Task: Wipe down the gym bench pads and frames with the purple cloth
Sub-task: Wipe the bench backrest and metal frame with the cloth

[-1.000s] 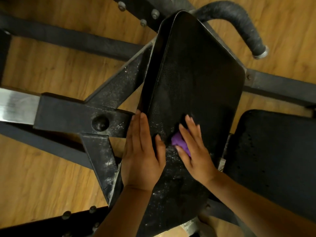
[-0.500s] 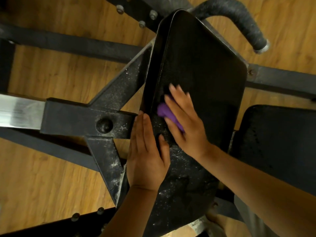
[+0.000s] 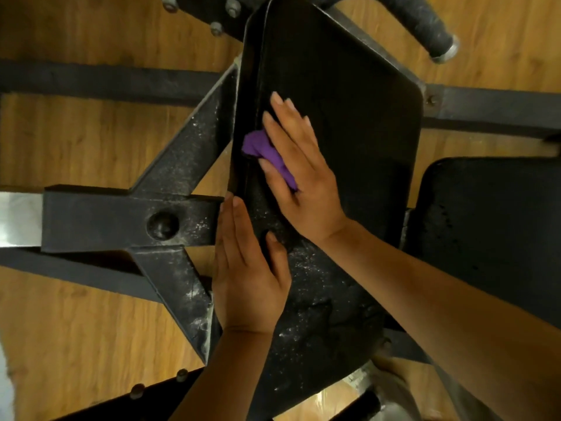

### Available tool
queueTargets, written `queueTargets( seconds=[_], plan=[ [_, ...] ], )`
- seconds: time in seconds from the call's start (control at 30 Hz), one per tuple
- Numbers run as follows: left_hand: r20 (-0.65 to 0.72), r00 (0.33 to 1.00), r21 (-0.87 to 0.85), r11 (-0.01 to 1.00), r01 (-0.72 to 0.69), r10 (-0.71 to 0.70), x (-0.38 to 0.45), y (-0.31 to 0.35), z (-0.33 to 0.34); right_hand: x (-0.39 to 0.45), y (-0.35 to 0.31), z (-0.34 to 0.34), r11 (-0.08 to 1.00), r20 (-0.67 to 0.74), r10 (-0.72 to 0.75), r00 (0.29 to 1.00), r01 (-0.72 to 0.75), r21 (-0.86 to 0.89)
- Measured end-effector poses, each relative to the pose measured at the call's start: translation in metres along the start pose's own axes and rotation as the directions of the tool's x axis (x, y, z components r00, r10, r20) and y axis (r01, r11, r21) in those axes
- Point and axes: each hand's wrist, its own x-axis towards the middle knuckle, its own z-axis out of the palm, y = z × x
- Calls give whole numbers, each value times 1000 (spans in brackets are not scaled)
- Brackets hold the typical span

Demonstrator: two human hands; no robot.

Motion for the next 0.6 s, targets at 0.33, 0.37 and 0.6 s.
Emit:
queueTargets(
  seconds=[0.33, 0.37, 0.6],
  plan=[
    [32, 999, 23, 1000, 8, -9, 0, -1, 1, -84, 72, -45, 618, -391, 725, 567, -786, 6],
    [42, 999, 21, 1000, 10, -10, 1, -1, 0, -76, 64, -41, 659, -386, 698, 604, -752, 14],
    [72, 997, 64, 998, 24, -28, 2, 1, -2, -11, -8, 6, 943, -217, 332, 918, -315, 109]
  ],
)
